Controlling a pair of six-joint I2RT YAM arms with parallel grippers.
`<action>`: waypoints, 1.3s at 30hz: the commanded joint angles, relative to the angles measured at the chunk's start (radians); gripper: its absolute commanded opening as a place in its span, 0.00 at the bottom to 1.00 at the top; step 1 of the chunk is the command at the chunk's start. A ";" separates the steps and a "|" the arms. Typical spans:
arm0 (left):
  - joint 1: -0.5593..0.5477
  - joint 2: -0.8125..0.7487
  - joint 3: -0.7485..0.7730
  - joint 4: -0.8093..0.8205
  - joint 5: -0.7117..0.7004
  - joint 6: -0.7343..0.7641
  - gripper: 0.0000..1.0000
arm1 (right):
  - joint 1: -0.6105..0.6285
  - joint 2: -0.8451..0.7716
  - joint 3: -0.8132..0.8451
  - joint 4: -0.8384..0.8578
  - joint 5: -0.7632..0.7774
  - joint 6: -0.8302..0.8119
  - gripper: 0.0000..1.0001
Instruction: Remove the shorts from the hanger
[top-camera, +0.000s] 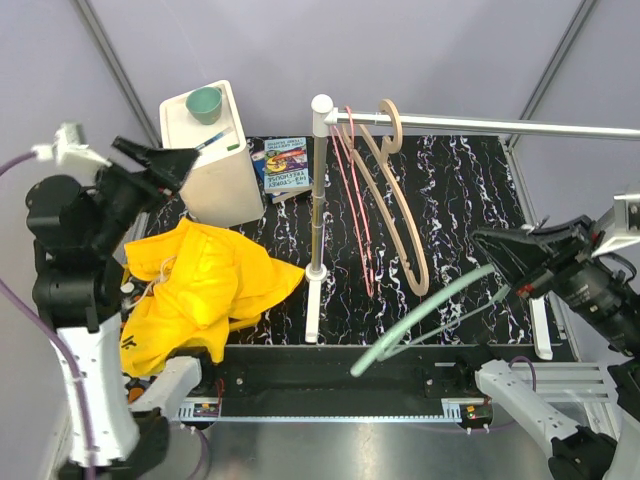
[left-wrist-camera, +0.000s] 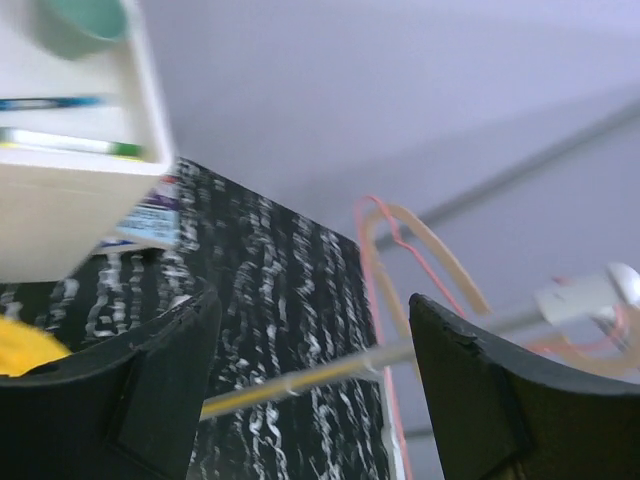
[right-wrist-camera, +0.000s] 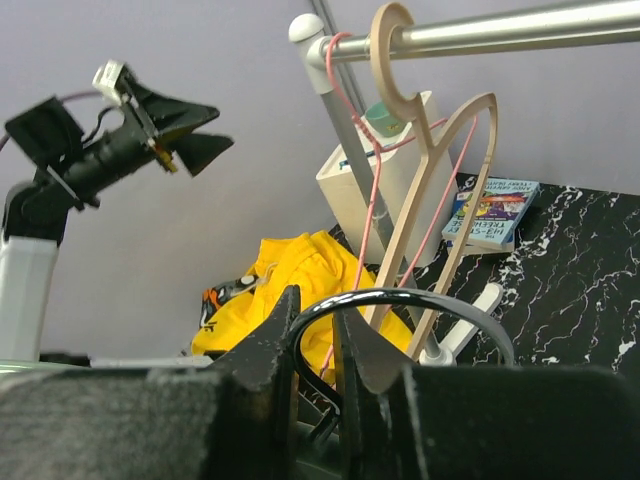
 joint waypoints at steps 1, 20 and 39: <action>-0.383 0.118 0.143 0.148 0.043 0.043 0.77 | 0.006 -0.057 -0.072 0.078 -0.066 -0.050 0.00; -1.385 0.655 0.637 0.093 0.064 0.143 0.81 | 0.006 -0.255 -0.267 0.069 0.104 -0.349 0.00; -1.491 0.801 0.671 0.090 0.282 0.082 0.79 | 0.006 -0.205 -0.152 -0.031 0.053 -0.468 0.00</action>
